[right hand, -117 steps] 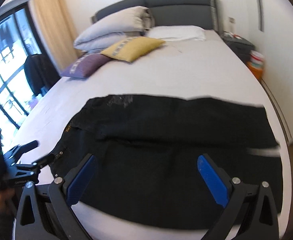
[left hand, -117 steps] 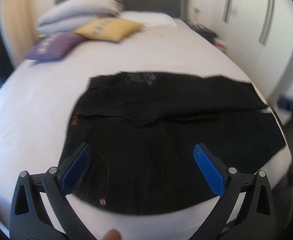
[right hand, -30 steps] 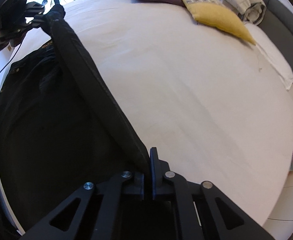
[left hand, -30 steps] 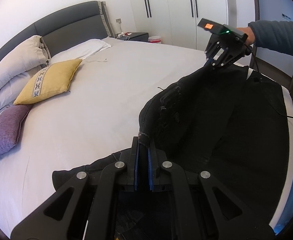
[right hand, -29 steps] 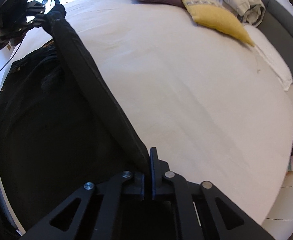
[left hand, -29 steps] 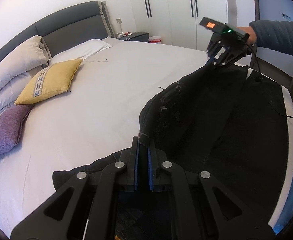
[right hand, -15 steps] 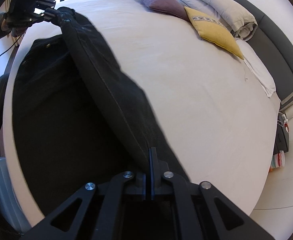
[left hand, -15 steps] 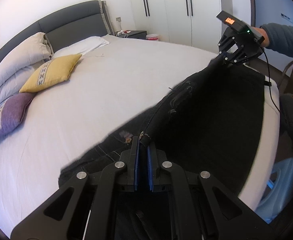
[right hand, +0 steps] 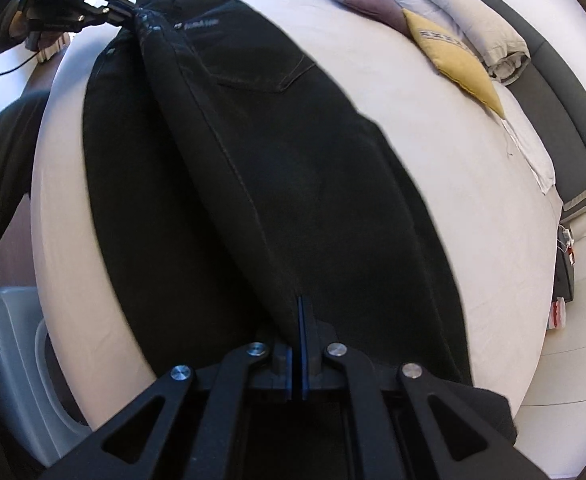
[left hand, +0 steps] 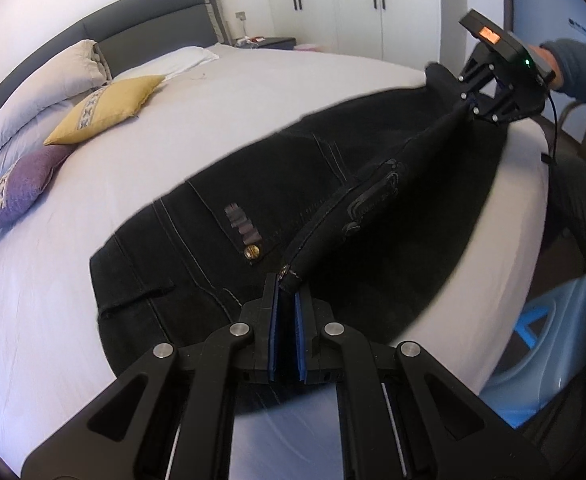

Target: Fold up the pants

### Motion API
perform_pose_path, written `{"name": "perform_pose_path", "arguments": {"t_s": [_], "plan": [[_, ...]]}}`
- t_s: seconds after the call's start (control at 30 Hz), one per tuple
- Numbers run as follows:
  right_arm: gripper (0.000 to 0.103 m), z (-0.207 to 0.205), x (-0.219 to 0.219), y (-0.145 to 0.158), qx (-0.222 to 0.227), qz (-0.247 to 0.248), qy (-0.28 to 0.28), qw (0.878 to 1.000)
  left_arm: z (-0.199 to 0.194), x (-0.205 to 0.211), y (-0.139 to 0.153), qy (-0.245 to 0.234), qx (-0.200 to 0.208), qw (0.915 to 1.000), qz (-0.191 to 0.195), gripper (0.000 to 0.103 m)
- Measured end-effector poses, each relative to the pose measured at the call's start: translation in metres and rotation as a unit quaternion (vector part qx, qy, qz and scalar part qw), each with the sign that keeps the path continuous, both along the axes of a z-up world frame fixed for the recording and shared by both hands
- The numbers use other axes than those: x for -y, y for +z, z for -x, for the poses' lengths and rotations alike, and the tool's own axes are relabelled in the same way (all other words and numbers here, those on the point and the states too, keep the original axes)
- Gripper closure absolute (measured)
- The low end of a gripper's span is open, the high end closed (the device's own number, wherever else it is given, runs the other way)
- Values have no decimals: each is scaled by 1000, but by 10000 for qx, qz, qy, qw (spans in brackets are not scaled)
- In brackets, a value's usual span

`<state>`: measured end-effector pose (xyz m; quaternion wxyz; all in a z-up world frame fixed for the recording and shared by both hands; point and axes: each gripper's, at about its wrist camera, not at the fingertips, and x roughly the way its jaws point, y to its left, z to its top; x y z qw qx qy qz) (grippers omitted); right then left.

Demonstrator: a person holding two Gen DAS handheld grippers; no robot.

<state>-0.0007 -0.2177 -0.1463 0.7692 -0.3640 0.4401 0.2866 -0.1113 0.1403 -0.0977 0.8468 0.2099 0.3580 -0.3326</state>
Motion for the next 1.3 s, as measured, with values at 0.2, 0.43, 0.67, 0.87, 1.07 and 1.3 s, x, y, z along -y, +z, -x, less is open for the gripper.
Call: {"name": "perform_pose_path", "arguments": {"t_s": [0.2, 0.43, 0.67, 0.87, 1.07, 1.3], "plan": [[100, 19, 0, -3, -19, 17, -22, 10000, 24, 0, -18, -82, 5, 9998, -198, 97], [100, 45, -9, -14, 73, 313, 75, 9995, 18, 5, -31, -198, -73, 9994, -286, 97], [100, 50, -13, -9, 176, 320, 84, 9993, -6, 2, -29, -362, -100, 9990, -249, 97], [100, 56, -17, -18, 216, 348, -4, 9992, 3, 1, -30, -495, -2, 9979, -418, 97], [100, 58, -17, -23, 348, 323, -116, 9988, 0, 1, -34, -522, -44, 9979, -388, 94], [99, 66, -23, -28, 608, 525, -79, 9967, -10, 9, -38, -483, -128, 9975, -502, 93]]}}
